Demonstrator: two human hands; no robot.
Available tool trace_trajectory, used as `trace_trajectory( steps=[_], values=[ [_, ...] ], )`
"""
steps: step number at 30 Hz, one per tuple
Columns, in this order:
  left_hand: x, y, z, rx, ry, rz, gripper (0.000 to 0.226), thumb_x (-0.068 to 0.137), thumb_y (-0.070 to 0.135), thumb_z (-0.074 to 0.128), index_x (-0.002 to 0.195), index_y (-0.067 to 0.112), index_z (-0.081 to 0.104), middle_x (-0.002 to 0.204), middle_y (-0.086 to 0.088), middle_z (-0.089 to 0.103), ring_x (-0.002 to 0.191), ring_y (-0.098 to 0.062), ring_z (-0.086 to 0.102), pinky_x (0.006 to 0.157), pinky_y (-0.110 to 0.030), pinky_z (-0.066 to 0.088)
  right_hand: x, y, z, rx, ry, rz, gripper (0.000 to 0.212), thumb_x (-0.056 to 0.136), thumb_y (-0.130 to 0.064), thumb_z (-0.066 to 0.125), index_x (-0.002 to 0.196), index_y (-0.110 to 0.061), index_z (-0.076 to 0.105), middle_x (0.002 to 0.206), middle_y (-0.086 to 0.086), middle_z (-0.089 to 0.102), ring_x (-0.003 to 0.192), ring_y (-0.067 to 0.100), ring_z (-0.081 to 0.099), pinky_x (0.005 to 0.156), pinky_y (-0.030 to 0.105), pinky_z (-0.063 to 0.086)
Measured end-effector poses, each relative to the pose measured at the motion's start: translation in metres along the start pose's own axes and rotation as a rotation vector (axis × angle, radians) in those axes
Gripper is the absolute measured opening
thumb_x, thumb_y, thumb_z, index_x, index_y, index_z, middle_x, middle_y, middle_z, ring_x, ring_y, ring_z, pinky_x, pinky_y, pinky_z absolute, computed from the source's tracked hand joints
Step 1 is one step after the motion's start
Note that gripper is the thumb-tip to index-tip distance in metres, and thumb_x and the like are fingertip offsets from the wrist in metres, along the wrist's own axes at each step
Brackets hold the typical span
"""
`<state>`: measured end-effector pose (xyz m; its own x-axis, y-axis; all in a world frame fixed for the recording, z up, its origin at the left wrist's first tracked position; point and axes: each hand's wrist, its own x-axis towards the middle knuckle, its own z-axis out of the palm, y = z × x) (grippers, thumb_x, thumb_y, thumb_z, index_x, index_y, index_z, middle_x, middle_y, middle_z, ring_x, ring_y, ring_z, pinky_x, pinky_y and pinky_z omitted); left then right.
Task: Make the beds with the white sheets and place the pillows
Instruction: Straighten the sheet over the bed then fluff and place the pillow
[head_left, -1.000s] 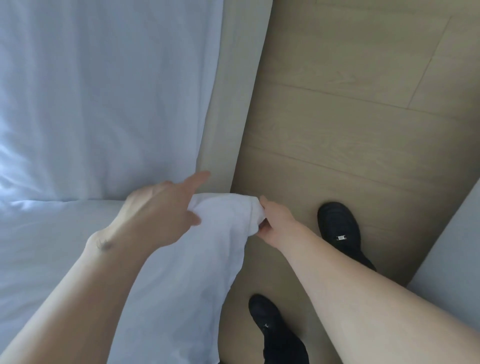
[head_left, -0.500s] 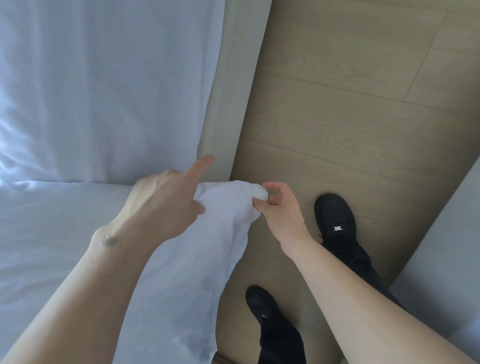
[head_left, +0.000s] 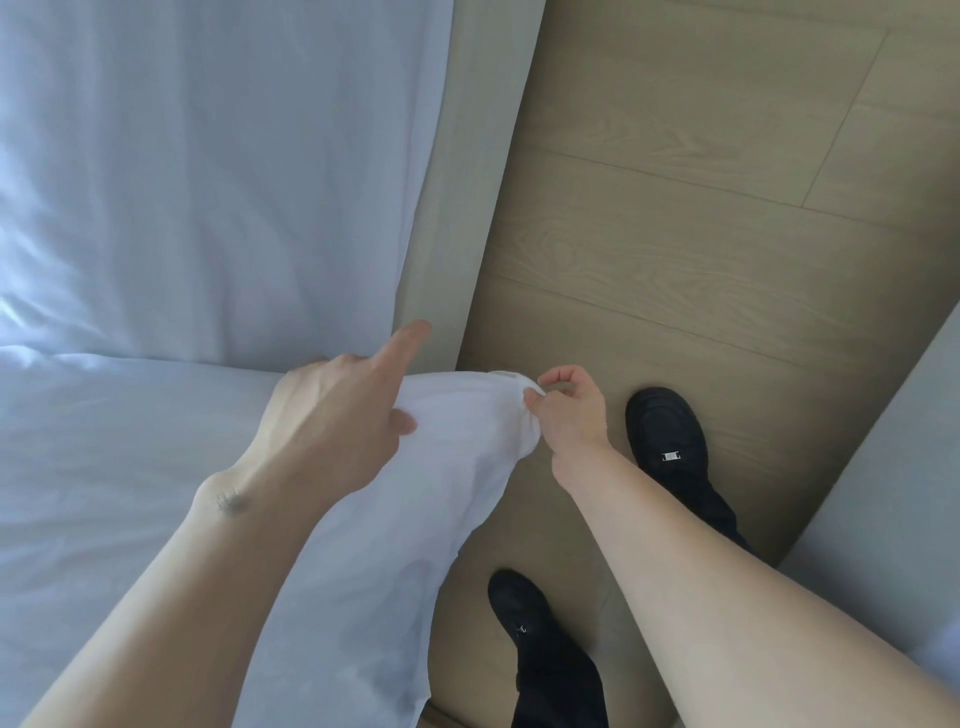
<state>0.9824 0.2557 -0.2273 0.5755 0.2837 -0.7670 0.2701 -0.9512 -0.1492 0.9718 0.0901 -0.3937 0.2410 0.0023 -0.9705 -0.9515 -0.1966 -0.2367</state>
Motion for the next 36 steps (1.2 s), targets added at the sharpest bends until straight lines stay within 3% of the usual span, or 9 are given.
trace_trajectory(
  steps=[3,5,8,11,15,18,20,28,36],
  values=[
    [-0.005,0.000,0.004,0.005,0.088,0.054,0.072,0.088,0.019,0.067,0.143,0.034,0.023,0.080,0.008,0.059,0.084,-0.027,0.052,0.071,-0.034,0.040,-0.004,-0.004,-0.004,-0.196,-0.019,-0.099,0.019,0.089,-0.005,0.060,0.098,-0.022,0.061,0.083,-0.001,0.059,0.078,0.020,0.056,0.060,0.028,0.044],
    [-0.018,0.001,0.002,-0.093,0.164,0.067,0.074,0.085,0.017,0.068,0.145,0.030,0.028,0.109,0.001,0.061,0.101,-0.028,0.052,0.086,-0.038,0.043,-0.023,-0.015,-0.015,-0.471,-0.031,-0.206,0.034,0.090,-0.013,0.058,0.120,-0.026,0.057,0.108,0.002,0.061,0.100,0.022,0.057,0.077,0.032,0.048],
    [-0.063,-0.003,-0.013,-0.338,0.306,-0.042,0.077,0.086,0.020,0.067,0.150,0.035,0.028,0.139,0.000,0.046,0.126,-0.027,0.041,0.102,-0.041,0.037,-0.084,-0.050,-0.012,-0.763,-0.120,-0.474,0.056,0.090,-0.027,0.063,0.141,-0.028,0.040,0.136,-0.001,0.043,0.127,0.021,0.039,0.096,0.034,0.040],
    [-0.134,-0.019,-0.034,-0.572,0.386,-0.266,0.075,0.091,0.028,0.063,0.152,0.042,0.022,0.158,-0.002,0.026,0.145,-0.024,0.020,0.113,-0.042,0.029,-0.179,-0.095,0.018,-0.954,-0.276,-0.736,0.047,0.092,-0.033,0.061,0.135,-0.030,0.042,0.135,-0.005,0.039,0.124,0.017,0.045,0.097,0.035,0.045],
    [-0.267,-0.072,-0.057,-0.917,0.437,-0.578,0.074,0.089,0.034,0.060,0.150,0.048,0.020,0.157,-0.007,0.026,0.145,-0.021,0.022,0.117,-0.030,0.023,-0.331,-0.130,0.081,-1.191,-0.376,-0.966,0.037,0.097,-0.037,0.053,0.131,-0.026,0.045,0.130,-0.003,0.040,0.120,0.019,0.051,0.087,0.030,0.044],
    [-0.400,-0.117,-0.062,-1.078,0.557,-0.718,0.072,0.076,0.045,0.048,0.140,0.052,0.015,0.152,-0.008,0.034,0.143,-0.020,0.031,0.116,-0.024,0.023,-0.473,-0.120,0.124,-1.342,-0.450,-1.178,0.032,0.095,-0.035,0.054,0.126,-0.026,0.050,0.126,0.000,0.045,0.122,0.020,0.050,0.093,0.033,0.042],
    [-0.430,-0.127,-0.061,-1.101,0.607,-0.745,0.074,0.068,0.054,0.038,0.139,0.052,0.018,0.147,-0.004,0.040,0.137,-0.018,0.039,0.114,-0.024,0.027,-0.506,-0.111,0.130,-1.393,-0.455,-1.190,0.033,0.094,-0.033,0.055,0.126,-0.026,0.051,0.127,0.001,0.045,0.123,0.021,0.050,0.096,0.033,0.041],
    [-0.647,-0.188,0.004,-1.184,0.978,-1.035,0.067,0.091,0.034,0.051,0.152,0.040,0.025,0.143,0.004,0.036,0.129,-0.017,0.039,0.106,-0.034,0.040,-0.694,0.038,0.177,-1.759,-0.569,-1.436,0.041,0.090,-0.030,0.051,0.131,-0.024,0.048,0.136,0.003,0.040,0.127,0.024,0.045,0.103,0.033,0.038],
    [-0.727,-0.183,0.115,-1.347,0.832,-1.167,0.072,0.088,0.035,0.050,0.153,0.043,0.020,0.141,0.001,0.037,0.128,-0.023,0.043,0.104,-0.034,0.041,-0.735,0.142,0.188,-1.917,-0.597,-1.442,0.037,0.091,-0.032,0.047,0.128,-0.024,0.046,0.133,0.004,0.039,0.125,0.026,0.043,0.101,0.032,0.039]
  ],
)
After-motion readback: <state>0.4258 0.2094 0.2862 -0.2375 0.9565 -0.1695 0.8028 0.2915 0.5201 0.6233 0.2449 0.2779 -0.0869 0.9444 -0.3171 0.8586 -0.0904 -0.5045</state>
